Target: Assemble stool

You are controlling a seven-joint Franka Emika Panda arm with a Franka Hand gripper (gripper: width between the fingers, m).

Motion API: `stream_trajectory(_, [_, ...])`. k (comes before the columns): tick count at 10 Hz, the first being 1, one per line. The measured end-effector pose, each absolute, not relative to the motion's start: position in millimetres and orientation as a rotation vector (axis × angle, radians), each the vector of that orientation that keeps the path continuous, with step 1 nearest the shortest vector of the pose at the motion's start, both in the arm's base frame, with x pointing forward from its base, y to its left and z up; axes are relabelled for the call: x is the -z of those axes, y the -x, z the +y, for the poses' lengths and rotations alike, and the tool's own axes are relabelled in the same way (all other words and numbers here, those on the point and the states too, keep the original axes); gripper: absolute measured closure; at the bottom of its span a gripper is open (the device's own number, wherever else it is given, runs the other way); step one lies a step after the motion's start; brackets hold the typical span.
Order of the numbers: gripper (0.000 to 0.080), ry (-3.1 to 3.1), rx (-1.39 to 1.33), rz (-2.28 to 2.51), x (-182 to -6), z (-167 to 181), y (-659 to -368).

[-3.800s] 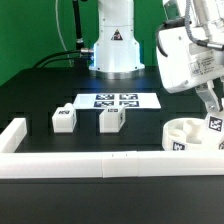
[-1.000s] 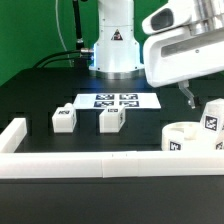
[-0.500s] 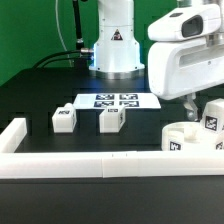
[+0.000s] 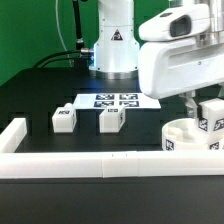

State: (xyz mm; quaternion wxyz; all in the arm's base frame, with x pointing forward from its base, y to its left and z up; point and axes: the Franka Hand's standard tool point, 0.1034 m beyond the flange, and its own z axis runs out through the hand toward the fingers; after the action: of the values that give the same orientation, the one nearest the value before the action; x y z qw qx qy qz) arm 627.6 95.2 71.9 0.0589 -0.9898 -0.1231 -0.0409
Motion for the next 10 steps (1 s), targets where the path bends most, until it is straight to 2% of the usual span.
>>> stream_trajectory(3, [0.0459,3.019,0.135,0.032,-72.4,85.5,-635.6])
stream_trajectory(7, [0.0459,2.784,0.079,1.186,-71.7,67.9,-637.2])
stream_trajectory(10, [0.0459,2.546,0.04,1.639,-69.9,60.7,-631.9])
